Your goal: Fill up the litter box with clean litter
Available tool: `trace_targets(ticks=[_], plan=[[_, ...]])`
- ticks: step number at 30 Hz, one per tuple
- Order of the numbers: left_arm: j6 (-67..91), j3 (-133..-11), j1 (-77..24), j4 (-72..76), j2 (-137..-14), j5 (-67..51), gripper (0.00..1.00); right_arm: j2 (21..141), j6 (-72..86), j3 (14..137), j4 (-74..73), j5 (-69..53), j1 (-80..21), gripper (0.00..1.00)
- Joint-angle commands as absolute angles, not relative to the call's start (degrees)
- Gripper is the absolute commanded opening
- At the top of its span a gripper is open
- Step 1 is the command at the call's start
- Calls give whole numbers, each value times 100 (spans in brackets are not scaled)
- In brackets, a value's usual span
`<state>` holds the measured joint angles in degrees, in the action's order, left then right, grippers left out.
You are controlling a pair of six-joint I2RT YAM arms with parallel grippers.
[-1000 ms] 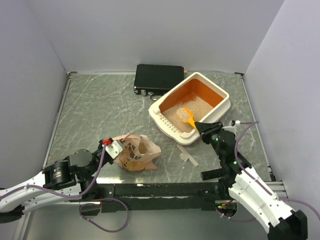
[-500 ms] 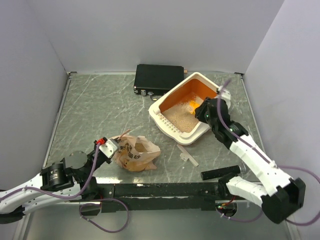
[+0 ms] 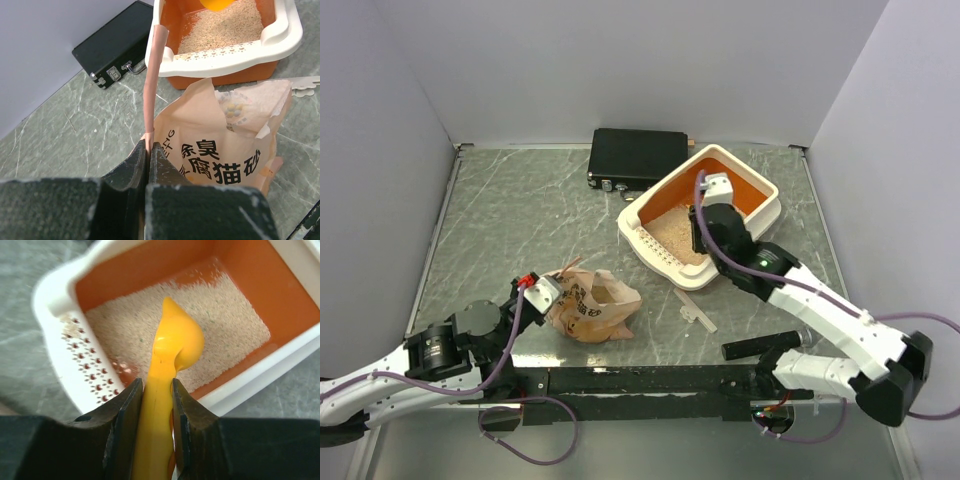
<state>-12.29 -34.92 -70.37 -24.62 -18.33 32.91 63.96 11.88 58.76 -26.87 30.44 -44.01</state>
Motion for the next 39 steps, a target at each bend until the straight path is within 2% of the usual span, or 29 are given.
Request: trace_targets(ticks=[1, 5, 11, 21, 39], plan=[[-1134, -3551, -7058, -2180, -1916, 3542, 1, 5758, 1326, 6224, -2453, 2219, -4421, 0], [-1142, -3542, -7049, -2180, -1951, 3533, 1, 5449, 1617, 6038, -2215, 1443, -4412, 0], [-1178, -3560, -7049, -2144, -2021, 3524, 1, 5607, 2100, 5775, -1706, 476, -4412, 0], [-1169, -3542, -7049, -2162, -2004, 3551, 1, 6134, 2267, 5555, -1134, 308, -4403, 0], [-1204, -3525, -7049, -2162, -2092, 3586, 1, 6003, 2426, 5089, -1178, 369, -3929, 0]])
